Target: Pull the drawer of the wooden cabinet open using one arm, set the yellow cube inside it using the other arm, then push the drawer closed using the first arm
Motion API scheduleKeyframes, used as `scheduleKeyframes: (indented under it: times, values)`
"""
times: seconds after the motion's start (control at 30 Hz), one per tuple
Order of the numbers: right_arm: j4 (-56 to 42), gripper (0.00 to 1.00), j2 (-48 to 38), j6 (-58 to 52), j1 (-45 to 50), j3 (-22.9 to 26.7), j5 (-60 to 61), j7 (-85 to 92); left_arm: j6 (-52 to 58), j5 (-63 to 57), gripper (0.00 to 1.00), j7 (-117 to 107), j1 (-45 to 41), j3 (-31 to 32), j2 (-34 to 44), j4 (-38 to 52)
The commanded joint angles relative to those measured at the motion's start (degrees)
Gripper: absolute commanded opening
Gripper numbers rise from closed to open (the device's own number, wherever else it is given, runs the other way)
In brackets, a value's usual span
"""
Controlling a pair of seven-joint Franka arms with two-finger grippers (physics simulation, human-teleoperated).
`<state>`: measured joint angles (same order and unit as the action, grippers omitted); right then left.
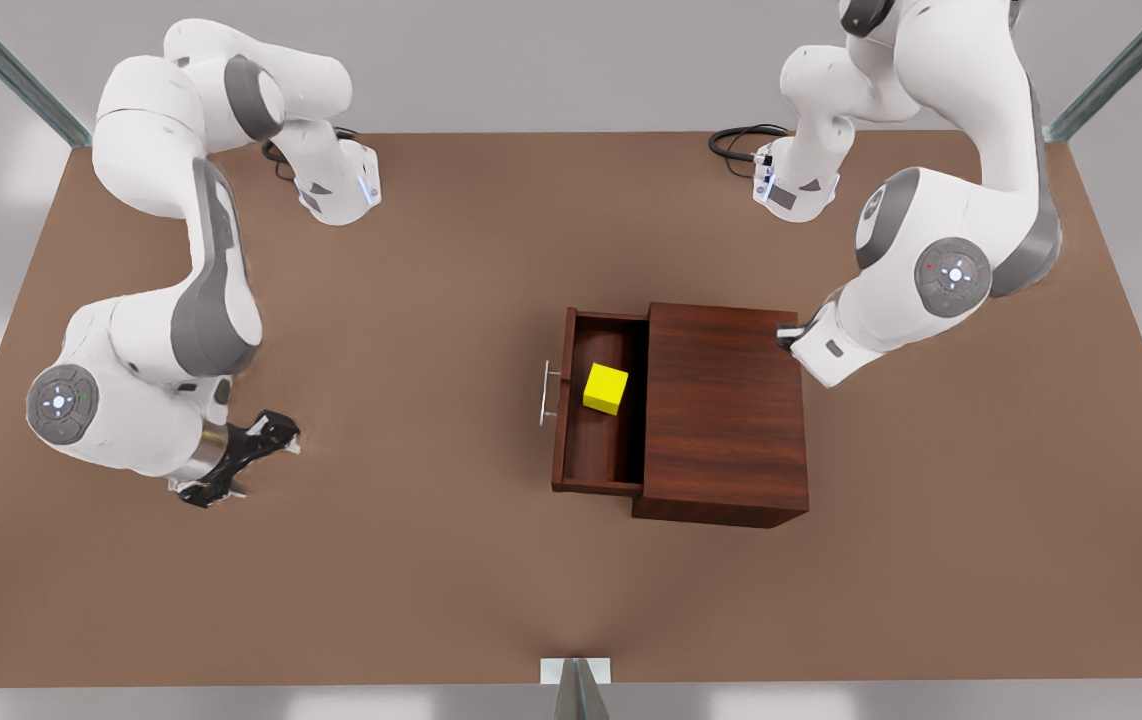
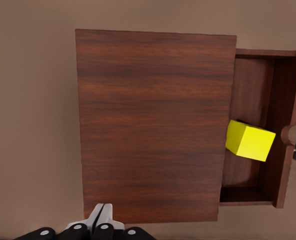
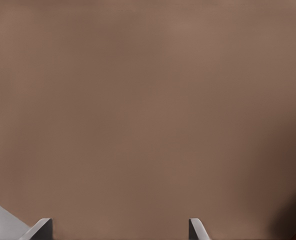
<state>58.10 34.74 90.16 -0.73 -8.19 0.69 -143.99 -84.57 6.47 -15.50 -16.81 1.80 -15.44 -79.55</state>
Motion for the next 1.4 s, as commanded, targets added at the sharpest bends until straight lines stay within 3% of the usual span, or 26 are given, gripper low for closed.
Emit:
scheduleKeyframes:
  times: [0.0, 0.03, 0.1, 0.13, 0.2, 0.3, 0.4, 0.57, 0.87, 1.37]
  values:
    - [9.2, 1.00, -5.0, 7.1, -4.9, 0.0, -5.2, 113.1, -3.8, 1.9, 0.02, -58.9, -3.7, 0.0, -0.9, 0.2]
    - [19.8, 1.00, -11.0, 9.2, -6.7, 0.6, -5.5, 139.2, -6.7, 1.5, 0.02, -67.7, -7.1, 0.0, -2.1, 0.3]
    - [34.6, 1.00, -21.2, 10.0, -6.4, 3.1, -5.0, 145.0, -10.9, 1.4, 0.02, -80.1, -11.8, 0.0, -3.7, 0.4]
    - [36.5, 1.00, -22.3, 9.2, -6.0, 2.7, -5.0, 143.2, -14.7, 1.4, 0.02, -87.8, -15.3, 0.0, -5.4, 0.4]
    - [36.3, 1.00, -21.6, 8.0, -5.6, 2.6, -5.0, 139.9, -22.4, -1.2, 0.02, -103.2, -22.1, -0.1, -9.0, 1.2]
    - [36.1, 1.00, -21.5, 6.2, -5.5, 2.6, -5.1, 139.9, -23.0, -1.1, 0.02, -112.1, -25.4, -0.1, -11.2, 4.2]
    - [36.0, 1.00, -21.4, 4.8, -5.9, 2.6, -5.1, 140.1, -33.2, -6.8, 0.02, -124.8, -31.3, -0.3, -18.0, 5.7]
    - [35.3, 1.00, -21.1, 4.5, -5.9, 2.6, -5.0, 139.5, -38.0, -10.0, 0.02, -130.6, -32.8, -0.6, -24.7, 12.8]
    - [35.2, 1.00, -20.5, 4.2, -5.5, 2.6, -5.1, 138.0, -40.3, -17.5, 0.02, -129.7, -33.5, -1.8, -32.8, 14.9]
    - [33.7, 1.00, -19.4, 4.1, -5.3, 2.5, -5.2, 135.4, -32.0, -20.3, 0.02, -118.2, -32.8, -2.5, -32.6, 14.0]
